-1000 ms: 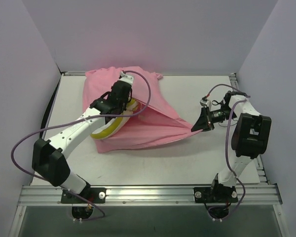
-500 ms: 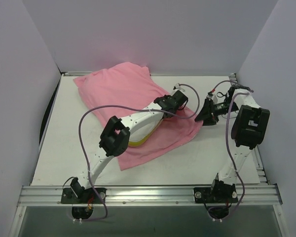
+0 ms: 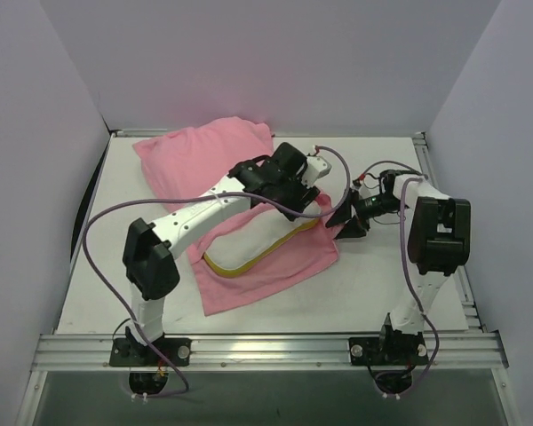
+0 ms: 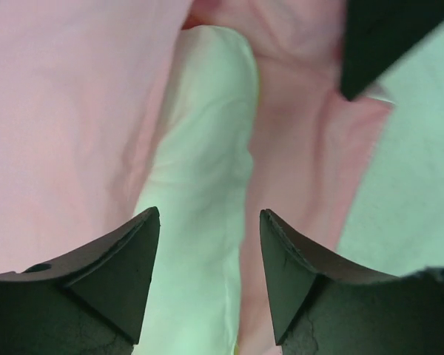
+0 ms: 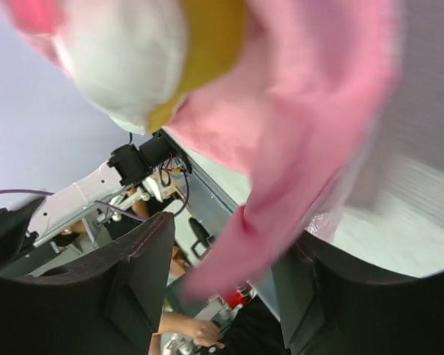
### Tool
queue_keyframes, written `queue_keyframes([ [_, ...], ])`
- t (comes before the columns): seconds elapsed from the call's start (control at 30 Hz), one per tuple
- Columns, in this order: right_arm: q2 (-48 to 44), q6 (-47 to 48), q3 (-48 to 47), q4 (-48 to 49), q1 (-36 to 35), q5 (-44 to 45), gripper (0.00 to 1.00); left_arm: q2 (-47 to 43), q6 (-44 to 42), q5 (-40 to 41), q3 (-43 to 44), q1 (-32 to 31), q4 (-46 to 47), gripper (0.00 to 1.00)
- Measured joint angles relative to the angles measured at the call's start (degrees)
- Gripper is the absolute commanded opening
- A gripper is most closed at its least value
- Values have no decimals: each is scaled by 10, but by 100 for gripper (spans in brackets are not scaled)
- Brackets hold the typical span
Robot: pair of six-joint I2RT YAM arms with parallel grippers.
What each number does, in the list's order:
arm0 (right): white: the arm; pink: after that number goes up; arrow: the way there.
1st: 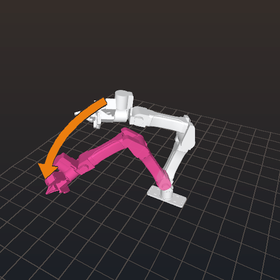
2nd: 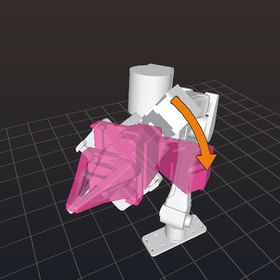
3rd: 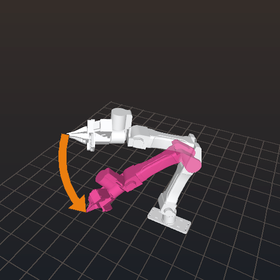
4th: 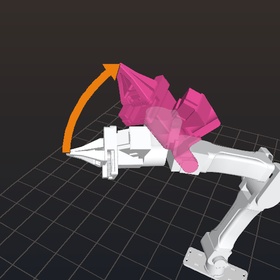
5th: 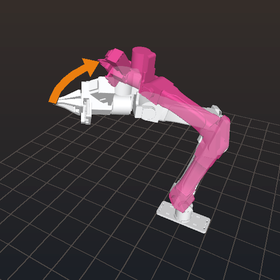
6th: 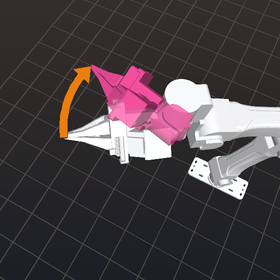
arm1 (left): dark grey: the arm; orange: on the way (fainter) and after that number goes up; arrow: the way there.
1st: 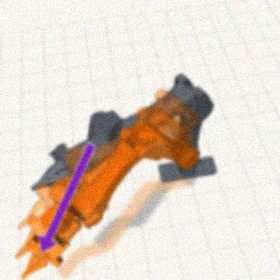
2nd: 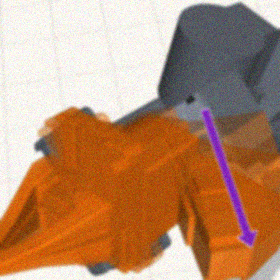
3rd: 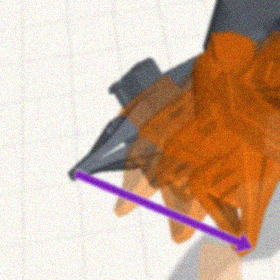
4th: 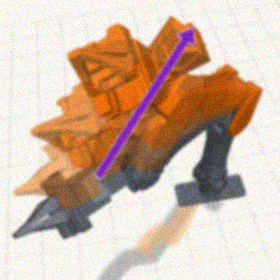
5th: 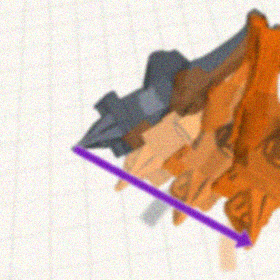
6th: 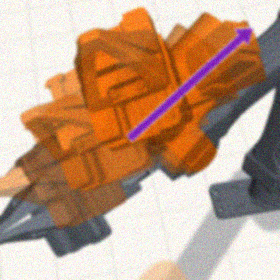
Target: Put the pillow into the pillowcase
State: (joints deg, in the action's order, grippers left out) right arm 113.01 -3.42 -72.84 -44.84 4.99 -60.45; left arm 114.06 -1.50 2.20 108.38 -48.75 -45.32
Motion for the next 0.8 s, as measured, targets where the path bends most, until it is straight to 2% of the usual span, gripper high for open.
queue_keyframes([
  [0.17,-36,-37,-4,45,-51,-20,43,-70,-43,-91,1,21,-31,65],
  [0.23,-35,-44,-4,52,-71,-21,47,-76,-63,-116,0,56,-50,64],
  [0.3,-33,-48,-4,57,-93,-19,57,-75,-86,-120,-13,99,-61,62],
  [0.43,-12,-66,-15,73,-144,-8,59,-67,-146,-109,-59,166,-87,62],
  [0.53,23,-98,-33,105,-177,1,57,-52,-186,-109,-76,175,-103,63],
  [0.63,59,-136,-45,146,-193,15,48,-36,-216,-115,-80,165,-111,63],
  [0.67,67,-149,-45,158,-194,19,41,-31,-222,-117,-80,162,-111,63],
  [0.73,77,-174,-46,179,-193,26,37,-23,-234,-123,-80,159,-111,62],
  [0.77,81,-183,-46,189,-193,29,35,-18,-239,-127,-80,158,-111,60],
  [0.8,83,-192,-46,199,-193,30,32,-13,-244,-131,-80,158,-111,54],
])
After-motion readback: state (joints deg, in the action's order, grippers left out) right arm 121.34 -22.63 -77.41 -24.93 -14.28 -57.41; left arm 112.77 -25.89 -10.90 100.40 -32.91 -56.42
